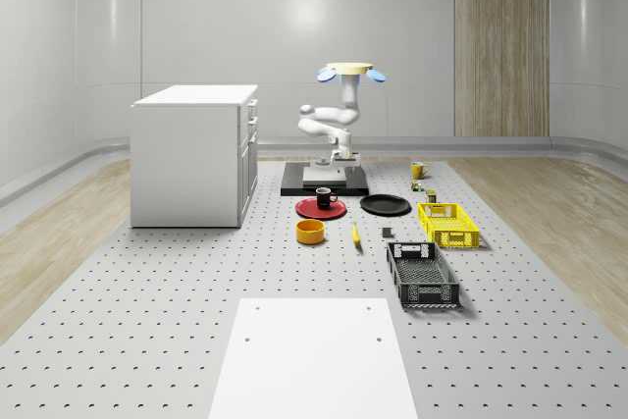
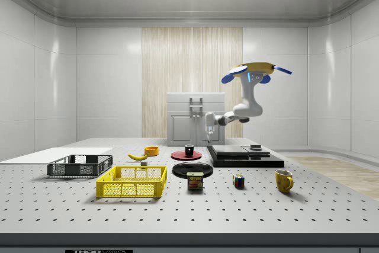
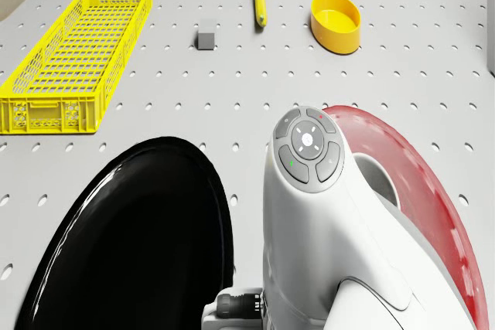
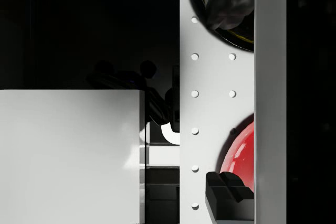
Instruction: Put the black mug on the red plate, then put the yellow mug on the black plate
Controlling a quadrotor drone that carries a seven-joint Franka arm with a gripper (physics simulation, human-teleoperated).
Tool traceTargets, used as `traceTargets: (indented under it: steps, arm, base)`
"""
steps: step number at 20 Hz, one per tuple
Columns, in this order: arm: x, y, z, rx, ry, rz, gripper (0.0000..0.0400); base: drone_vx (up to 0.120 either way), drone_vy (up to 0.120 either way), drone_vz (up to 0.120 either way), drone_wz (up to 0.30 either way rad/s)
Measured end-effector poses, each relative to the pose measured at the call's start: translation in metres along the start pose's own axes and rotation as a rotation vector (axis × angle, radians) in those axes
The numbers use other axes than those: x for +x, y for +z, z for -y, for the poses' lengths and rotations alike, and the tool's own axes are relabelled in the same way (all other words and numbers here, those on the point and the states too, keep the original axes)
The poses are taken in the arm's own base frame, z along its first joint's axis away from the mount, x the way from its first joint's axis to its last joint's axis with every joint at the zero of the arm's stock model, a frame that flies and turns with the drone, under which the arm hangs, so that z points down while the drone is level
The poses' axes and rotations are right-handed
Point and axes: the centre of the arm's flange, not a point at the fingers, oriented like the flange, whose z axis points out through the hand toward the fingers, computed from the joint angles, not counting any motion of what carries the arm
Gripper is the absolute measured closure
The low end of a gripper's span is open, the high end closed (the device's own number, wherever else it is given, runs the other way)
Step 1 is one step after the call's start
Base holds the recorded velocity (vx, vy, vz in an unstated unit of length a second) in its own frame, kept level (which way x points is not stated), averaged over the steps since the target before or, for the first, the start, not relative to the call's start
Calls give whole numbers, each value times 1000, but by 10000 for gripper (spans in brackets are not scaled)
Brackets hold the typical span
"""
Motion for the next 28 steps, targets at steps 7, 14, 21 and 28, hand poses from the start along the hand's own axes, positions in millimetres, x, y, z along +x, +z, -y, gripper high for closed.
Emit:
traceTargets:
  steps: [7, 14, 21, 28]
  arm:
    - [0, 0, 0, 0, 0, 0, 0]
    - [0, 0, 0, 0, 0, 0, 0]
    - [0, 0, 0, 0, 0, 0, 0]
    - [0, 0, 0, 0, 0, 0, 0]
  base:
    - [-120, 120, 0, 0]
    - [-120, 120, 0, 0]
    - [-120, 120, 0, 0]
    - [-120, 120, 0, 0]
